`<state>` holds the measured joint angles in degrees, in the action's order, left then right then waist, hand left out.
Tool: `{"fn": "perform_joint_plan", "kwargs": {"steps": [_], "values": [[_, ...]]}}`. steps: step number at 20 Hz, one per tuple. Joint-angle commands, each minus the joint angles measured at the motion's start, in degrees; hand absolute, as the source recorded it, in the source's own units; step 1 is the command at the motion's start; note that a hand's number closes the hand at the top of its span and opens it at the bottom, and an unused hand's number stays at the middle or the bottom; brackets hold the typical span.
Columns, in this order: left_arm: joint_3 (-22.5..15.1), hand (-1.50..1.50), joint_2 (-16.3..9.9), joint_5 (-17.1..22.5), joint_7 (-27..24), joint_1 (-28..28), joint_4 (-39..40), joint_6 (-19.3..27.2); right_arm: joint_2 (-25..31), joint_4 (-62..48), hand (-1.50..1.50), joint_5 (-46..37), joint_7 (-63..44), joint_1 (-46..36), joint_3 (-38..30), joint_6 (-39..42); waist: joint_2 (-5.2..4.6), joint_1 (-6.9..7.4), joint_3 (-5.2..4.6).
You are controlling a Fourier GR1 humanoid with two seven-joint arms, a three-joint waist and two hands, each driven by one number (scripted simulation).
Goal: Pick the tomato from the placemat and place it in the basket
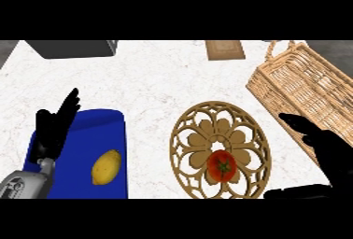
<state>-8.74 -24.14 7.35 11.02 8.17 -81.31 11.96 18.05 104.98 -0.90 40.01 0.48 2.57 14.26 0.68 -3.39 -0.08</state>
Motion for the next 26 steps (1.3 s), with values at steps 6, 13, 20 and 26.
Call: {"fn": "perform_joint_plan", "kwargs": {"steps": [6,13,20,26], "values": [[0.6,0.0,0.3,-0.6,-2.5,-0.5,3.1,-0.8,24.2,9.5,-1.5,-12.8,-2.6,11.0,-8.5,9.3,-0.35,0.61,-0.1],[2.8,0.0,0.4,-0.4,1.7,4.6,1.9,-3.2,25.6,17.2,-1.5,-13.0,-2.0,19.5,-13.7,16.0,-0.56,2.49,0.07],[3.2,0.0,4.4,-4.0,1.4,5.8,3.8,-3.8,16.4,20.4,-1.5,-18.2,-6.4,20.2,-9.7,15.5,-0.64,2.92,0.07],[4.4,0.0,4.4,-5.2,3.6,4.5,0.8,-5.9,11.3,13.6,-1.5,-20.5,-6.6,13.8,-10.2,12.5,-0.67,3.42,0.09]]}}
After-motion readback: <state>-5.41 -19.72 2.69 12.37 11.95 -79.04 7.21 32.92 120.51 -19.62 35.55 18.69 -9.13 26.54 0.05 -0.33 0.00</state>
